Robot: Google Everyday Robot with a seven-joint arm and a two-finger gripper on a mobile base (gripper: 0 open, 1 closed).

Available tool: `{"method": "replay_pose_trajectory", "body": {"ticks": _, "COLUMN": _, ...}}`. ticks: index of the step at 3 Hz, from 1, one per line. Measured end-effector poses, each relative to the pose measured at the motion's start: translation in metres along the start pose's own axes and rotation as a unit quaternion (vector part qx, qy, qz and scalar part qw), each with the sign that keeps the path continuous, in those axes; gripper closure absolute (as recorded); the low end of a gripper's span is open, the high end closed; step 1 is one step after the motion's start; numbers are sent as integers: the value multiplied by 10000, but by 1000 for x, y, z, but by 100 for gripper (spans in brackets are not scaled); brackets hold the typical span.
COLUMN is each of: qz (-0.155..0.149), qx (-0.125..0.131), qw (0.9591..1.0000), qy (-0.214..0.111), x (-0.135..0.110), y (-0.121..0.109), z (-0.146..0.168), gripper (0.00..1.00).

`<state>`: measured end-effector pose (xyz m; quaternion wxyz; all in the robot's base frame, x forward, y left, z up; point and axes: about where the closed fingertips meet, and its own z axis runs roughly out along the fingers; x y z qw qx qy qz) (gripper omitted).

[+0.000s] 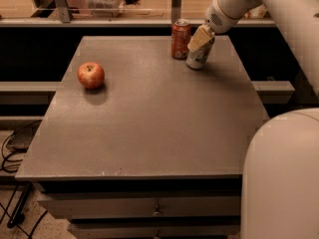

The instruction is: Move 7up can near coke can

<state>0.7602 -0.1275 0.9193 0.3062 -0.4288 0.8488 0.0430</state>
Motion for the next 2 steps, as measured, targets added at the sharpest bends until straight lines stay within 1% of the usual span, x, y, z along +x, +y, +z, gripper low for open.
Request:
{"method": "replay_pose_trajectory", "body": {"ticks": 1, "qz": 89, "qx": -80, "qw": 9999, "qy": -55, "x": -1, "y": 0, "z": 9, "gripper": 0}}
{"method": "replay_pose_trajectory", "body": {"ticks": 2, "qz": 95, "qx": -88, "qw": 9999, "qy": -60, "x": -1, "y": 0, "z": 9, "gripper": 0}}
